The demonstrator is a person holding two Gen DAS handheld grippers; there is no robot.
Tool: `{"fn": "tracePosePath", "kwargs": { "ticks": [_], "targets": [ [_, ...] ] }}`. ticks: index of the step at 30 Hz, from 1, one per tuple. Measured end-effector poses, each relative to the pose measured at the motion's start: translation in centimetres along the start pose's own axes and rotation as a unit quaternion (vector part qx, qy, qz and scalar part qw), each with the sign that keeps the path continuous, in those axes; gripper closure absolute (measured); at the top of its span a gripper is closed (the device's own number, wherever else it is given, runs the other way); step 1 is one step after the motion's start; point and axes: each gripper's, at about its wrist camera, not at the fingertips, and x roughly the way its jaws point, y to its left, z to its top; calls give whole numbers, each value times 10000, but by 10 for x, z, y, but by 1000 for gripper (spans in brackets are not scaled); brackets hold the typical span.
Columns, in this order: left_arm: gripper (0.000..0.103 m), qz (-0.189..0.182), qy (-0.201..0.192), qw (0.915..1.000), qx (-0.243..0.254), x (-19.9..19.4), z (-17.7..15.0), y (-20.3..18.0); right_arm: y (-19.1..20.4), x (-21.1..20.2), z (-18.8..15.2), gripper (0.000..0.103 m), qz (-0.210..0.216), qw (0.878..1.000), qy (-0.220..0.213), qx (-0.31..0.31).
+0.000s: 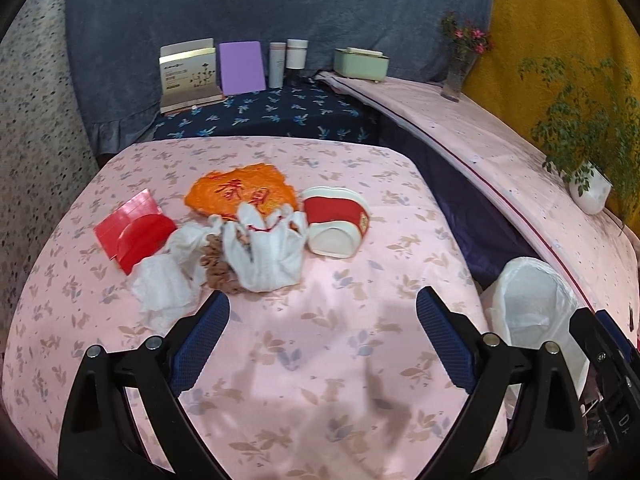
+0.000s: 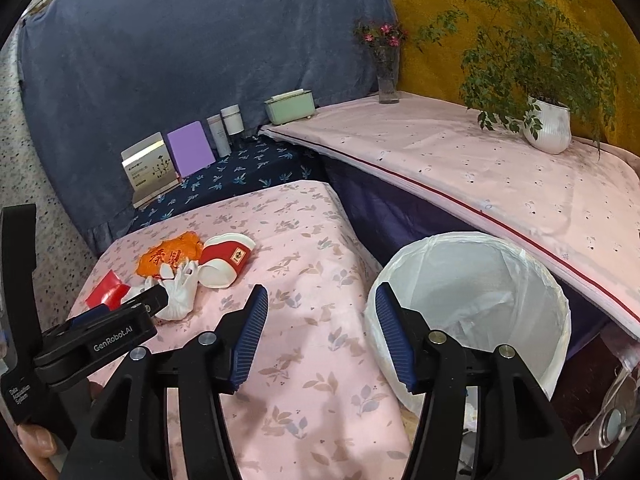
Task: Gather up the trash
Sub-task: 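Move both open grippers back toward the remaining items on the table, then grasp the white tissue with the left gripper while the right grasps the white glove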
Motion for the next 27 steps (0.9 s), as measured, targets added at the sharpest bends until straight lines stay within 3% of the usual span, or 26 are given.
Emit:
{"fn": "tracePosePath", "kwargs": {
  "ticks": [11,21,27],
  "targets": [
    [12,314,164,9979,-537,11,-5,72,58,18,-11,47,224,9987,230,-396],
    [14,414,386,9924,-1089,39,-9,140,112,59,-22,47,420,9952,522,-708],
    [26,311,524,9922,-1091,60,-11,156,138,95,-26,47,542,9924,758,-800]
  ]
}}
